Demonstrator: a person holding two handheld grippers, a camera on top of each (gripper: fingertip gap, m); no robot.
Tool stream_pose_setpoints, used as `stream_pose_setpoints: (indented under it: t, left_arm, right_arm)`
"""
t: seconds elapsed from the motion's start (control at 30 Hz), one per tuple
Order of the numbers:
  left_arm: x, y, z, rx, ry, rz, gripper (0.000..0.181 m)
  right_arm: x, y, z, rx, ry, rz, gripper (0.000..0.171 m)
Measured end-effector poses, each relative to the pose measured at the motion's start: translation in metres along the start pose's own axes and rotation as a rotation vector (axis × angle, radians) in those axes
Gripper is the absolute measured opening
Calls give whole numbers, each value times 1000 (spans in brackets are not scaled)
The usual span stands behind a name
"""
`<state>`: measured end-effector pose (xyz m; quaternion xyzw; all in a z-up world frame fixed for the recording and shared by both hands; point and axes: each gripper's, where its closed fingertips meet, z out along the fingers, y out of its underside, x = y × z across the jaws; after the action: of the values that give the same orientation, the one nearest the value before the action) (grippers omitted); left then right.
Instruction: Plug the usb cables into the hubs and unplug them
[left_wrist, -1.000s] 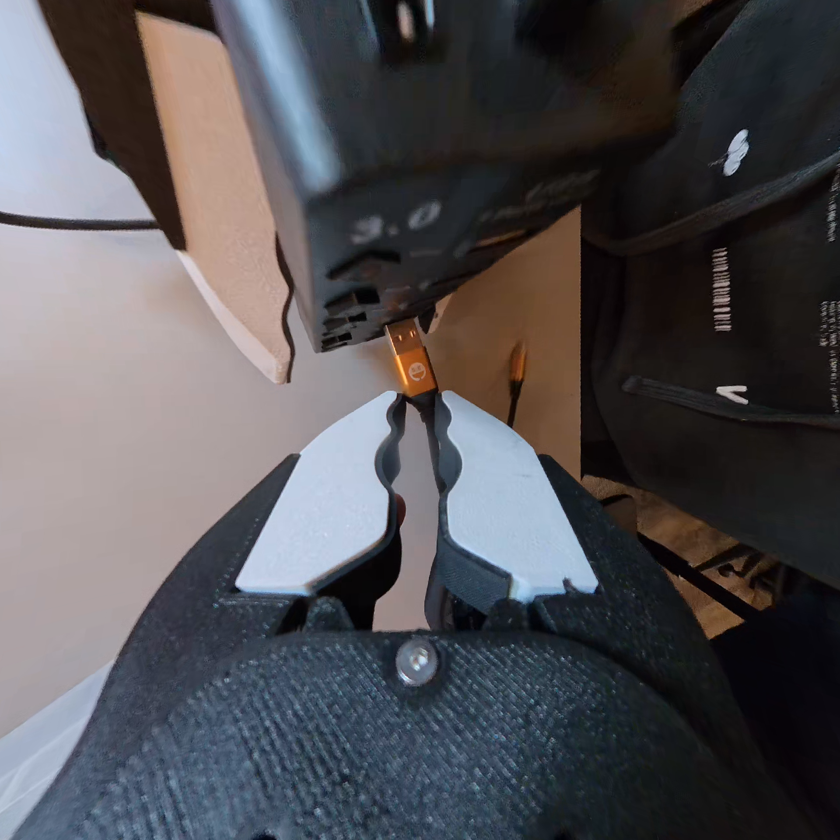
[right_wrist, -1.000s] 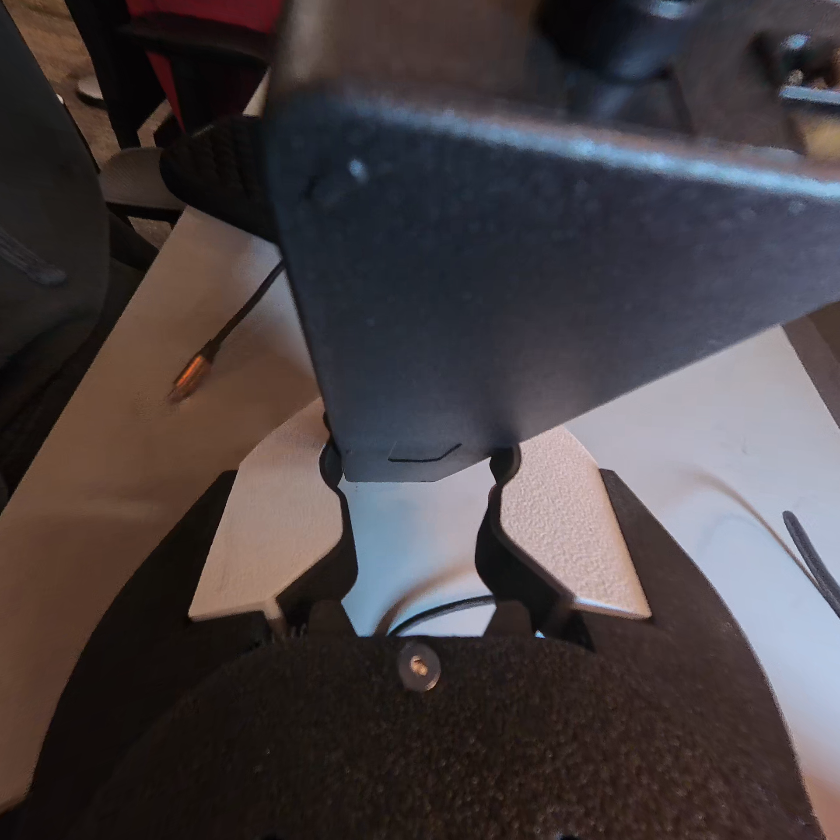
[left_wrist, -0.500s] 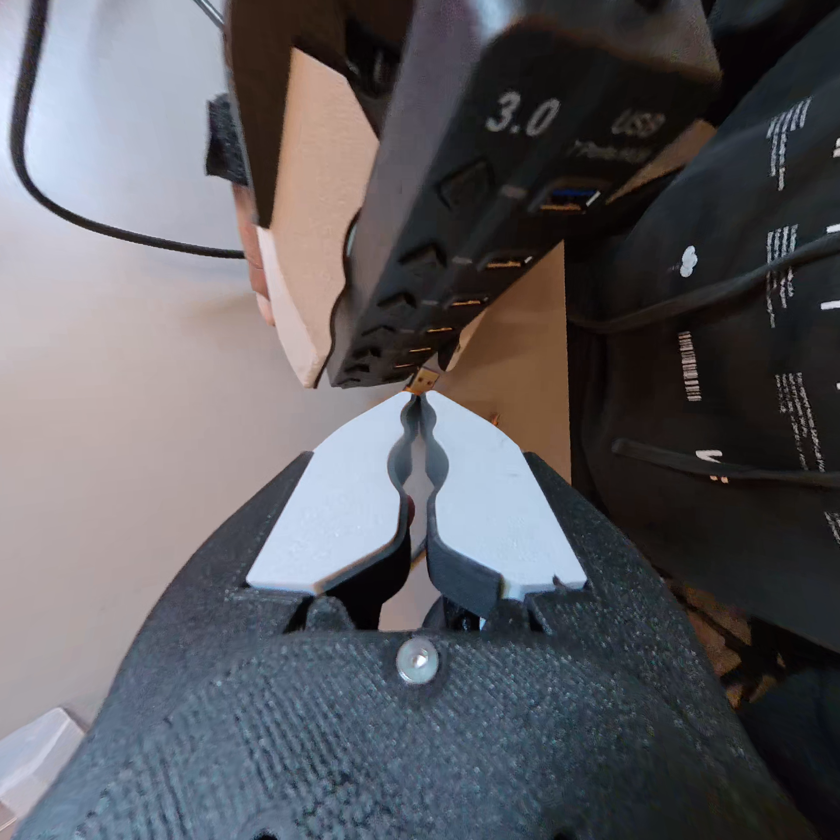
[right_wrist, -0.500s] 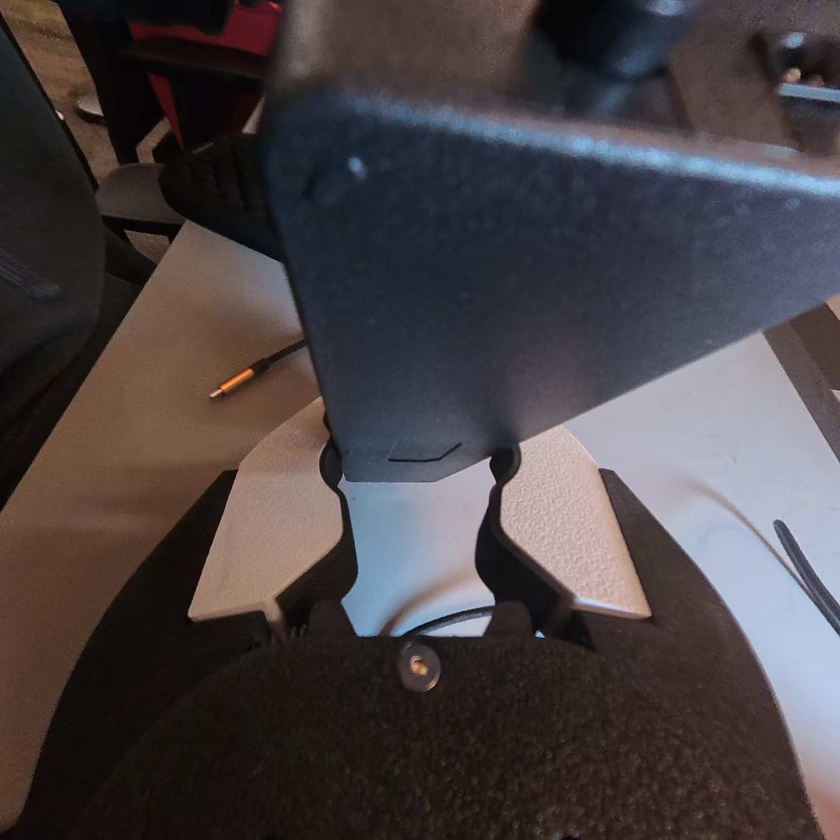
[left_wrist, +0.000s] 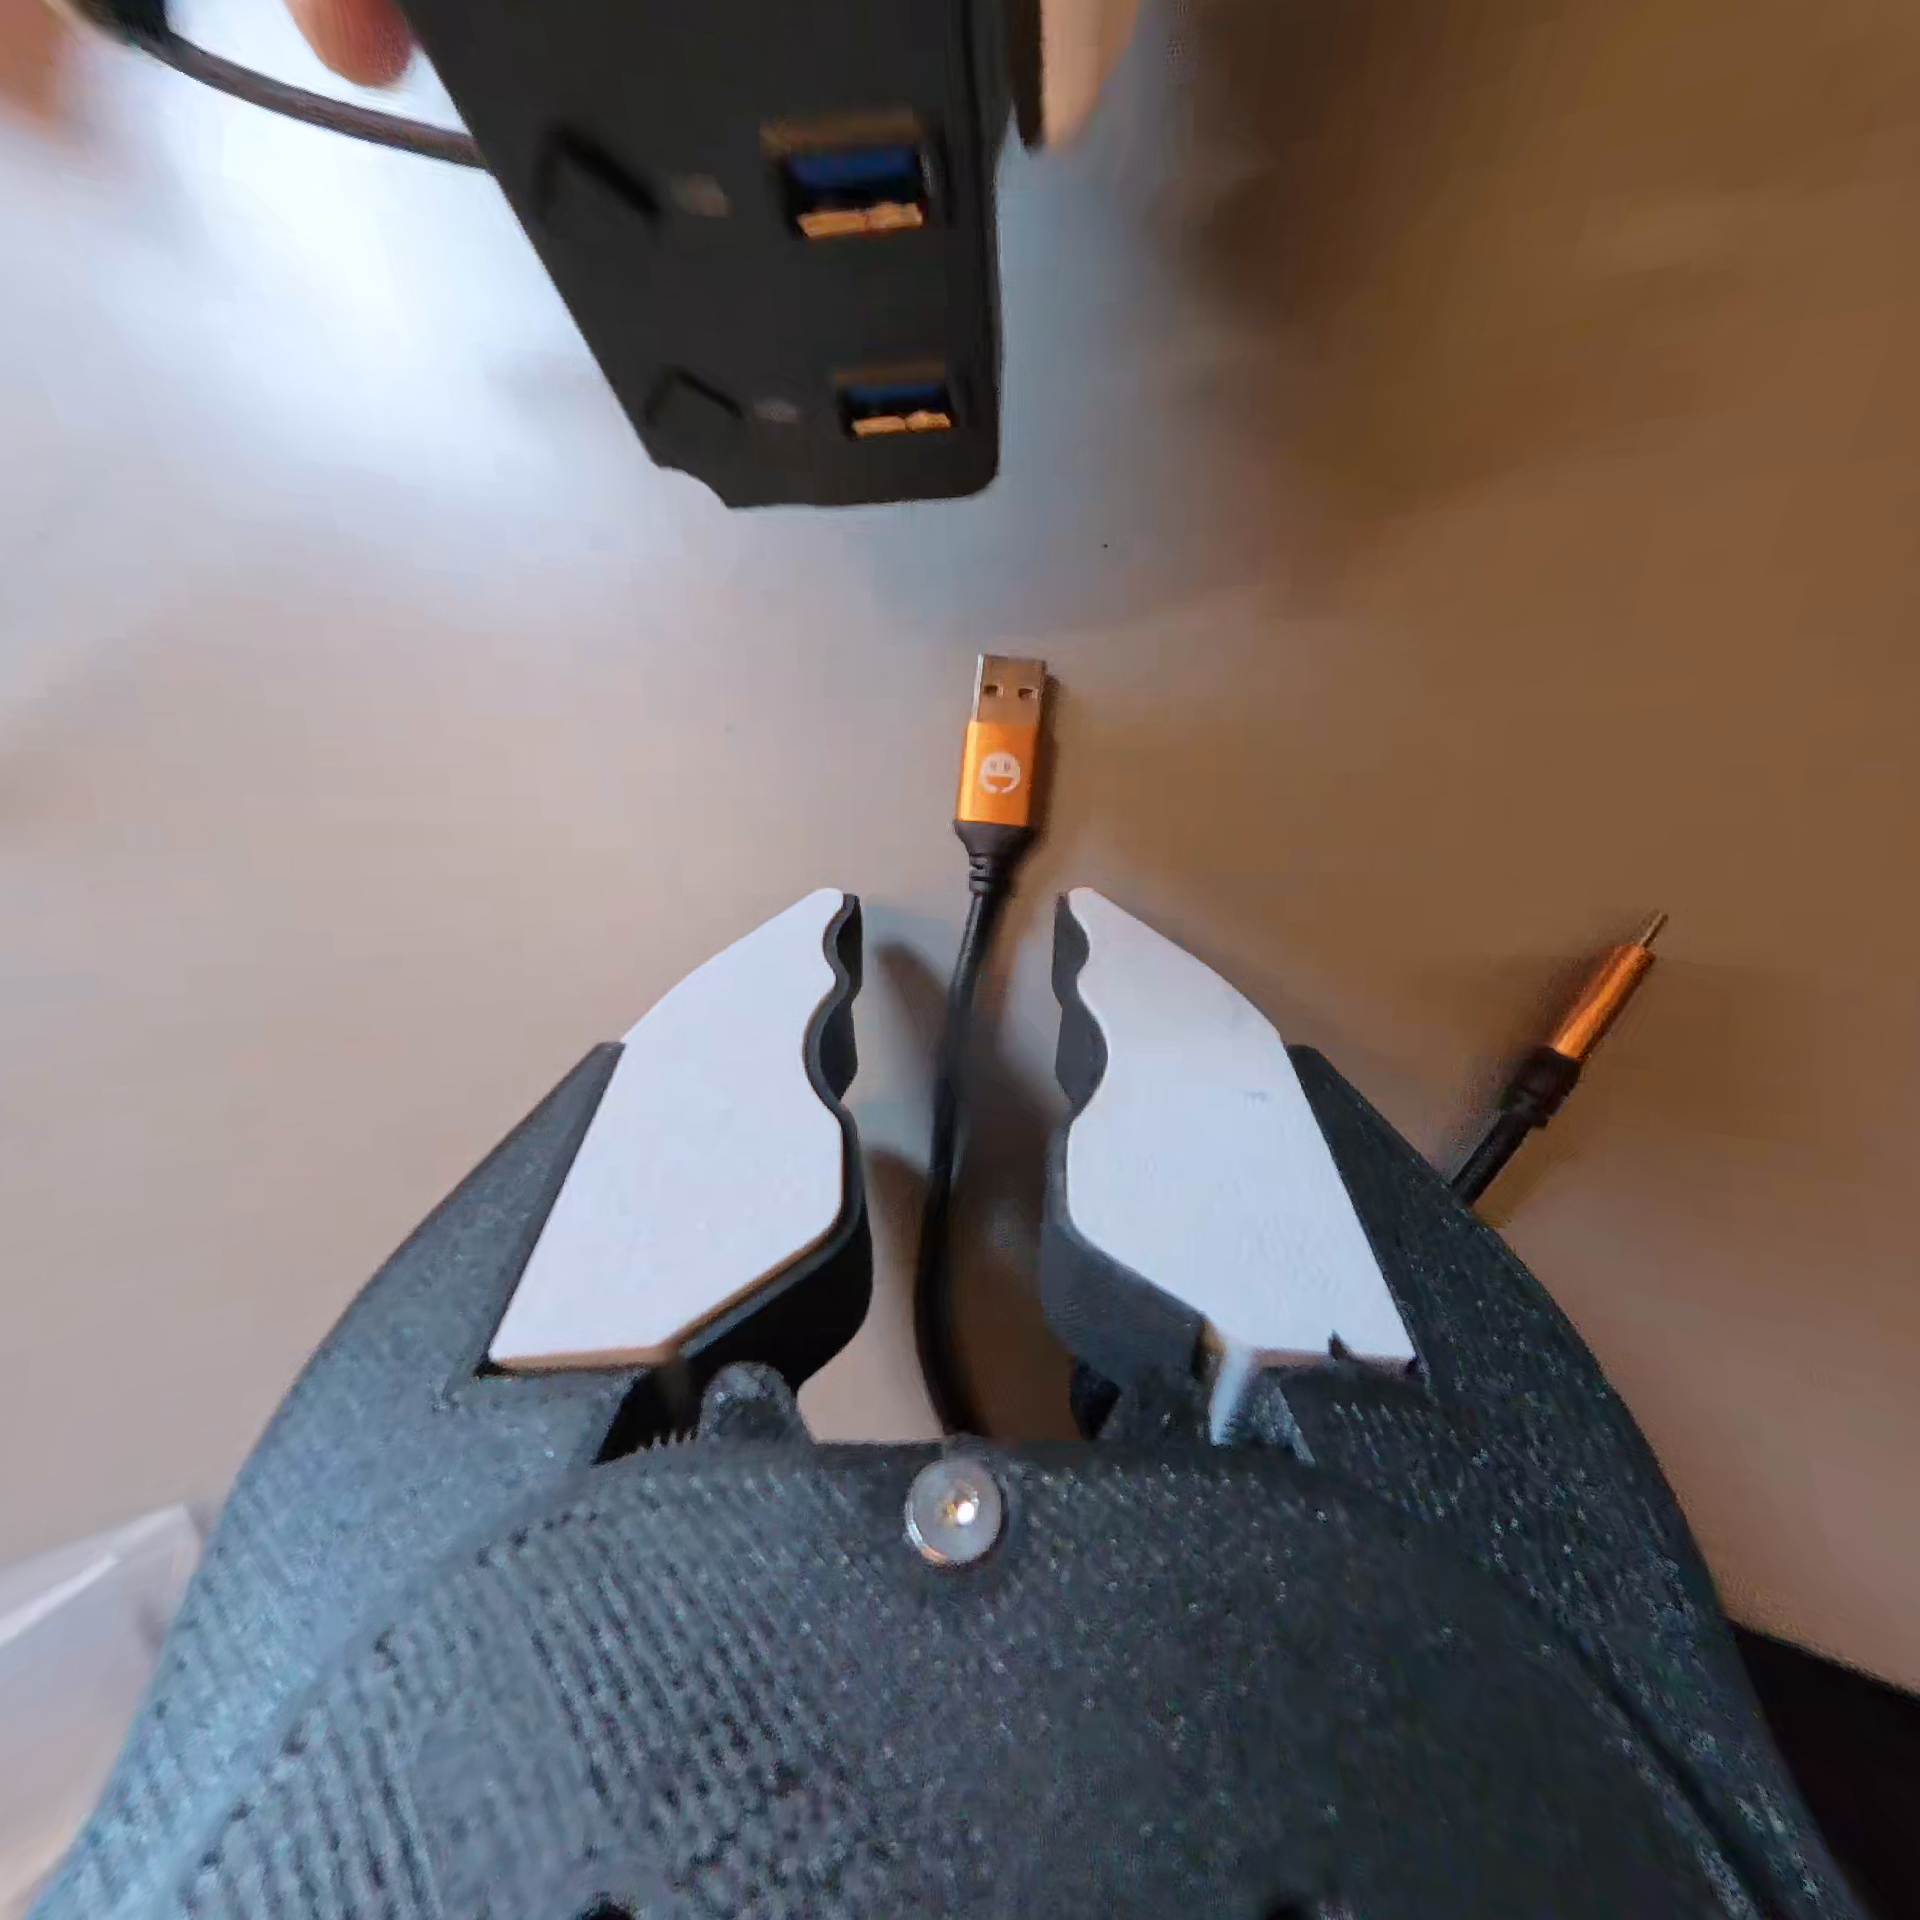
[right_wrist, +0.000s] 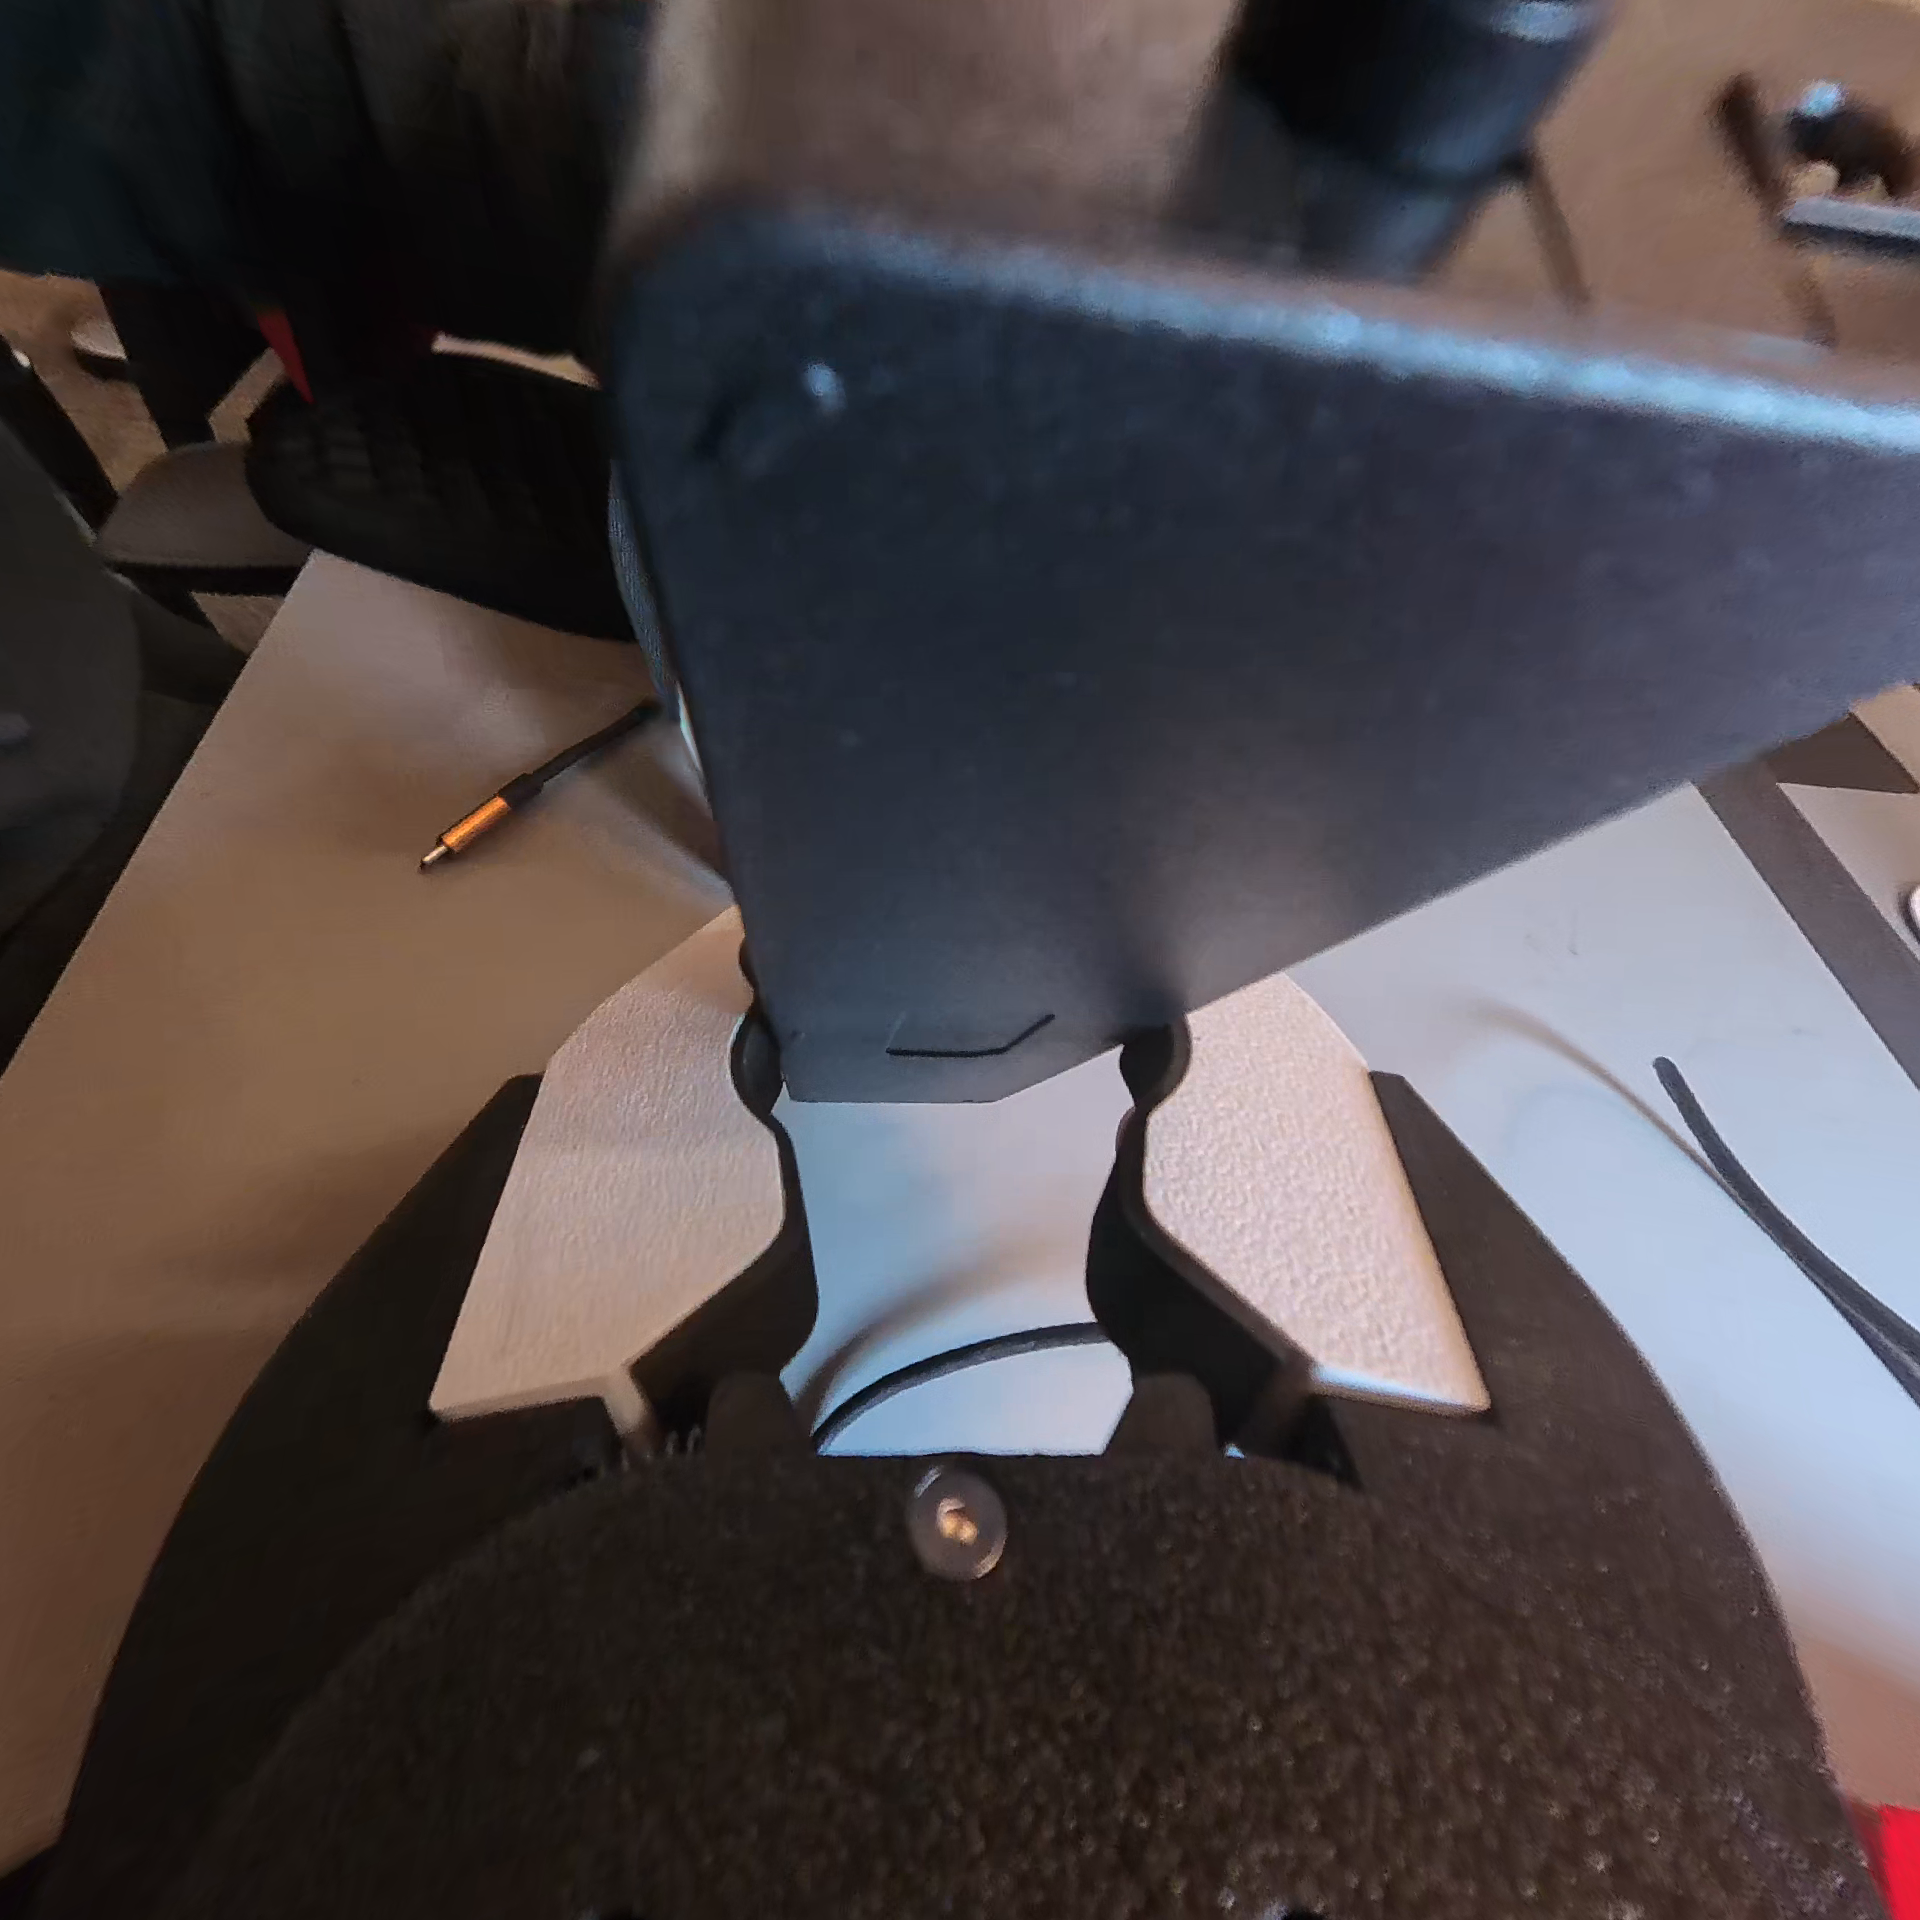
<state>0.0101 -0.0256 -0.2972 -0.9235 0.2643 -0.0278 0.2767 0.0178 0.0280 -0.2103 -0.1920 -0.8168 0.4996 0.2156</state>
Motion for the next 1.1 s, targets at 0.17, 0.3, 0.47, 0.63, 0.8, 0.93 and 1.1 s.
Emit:
stream_pose_setpoints:
  t: [0.17,0.3,0.47,0.63,0.8,0.93,1.1]
  left_arm:
    - [2,-5,4,44,32,-27,25]
    - [2,-4,4,-20,87,-67,24]
    - [5,-9,7,-34,98,-58,13]
    - [-3,-14,9,-62,-7,-42,8]
    - [-5,-42,-34,85,118,-198,8]
    - [0,-69,-59,102,187,-206,8]
    - [5,-70,-55,-16,244,-171,8]
  right_arm:
    - [3,1,-1,13,-4,31,65]
    - [4,5,-2,9,-7,39,65]
    - [2,2,-4,22,-17,39,65]
    - [1,4,-5,17,-21,26,65]
    - [-5,4,-7,8,-59,16,65]
    - [-13,3,2,-4,-80,-5,65]
    - [-14,0,5,-4,-64,-20,64]
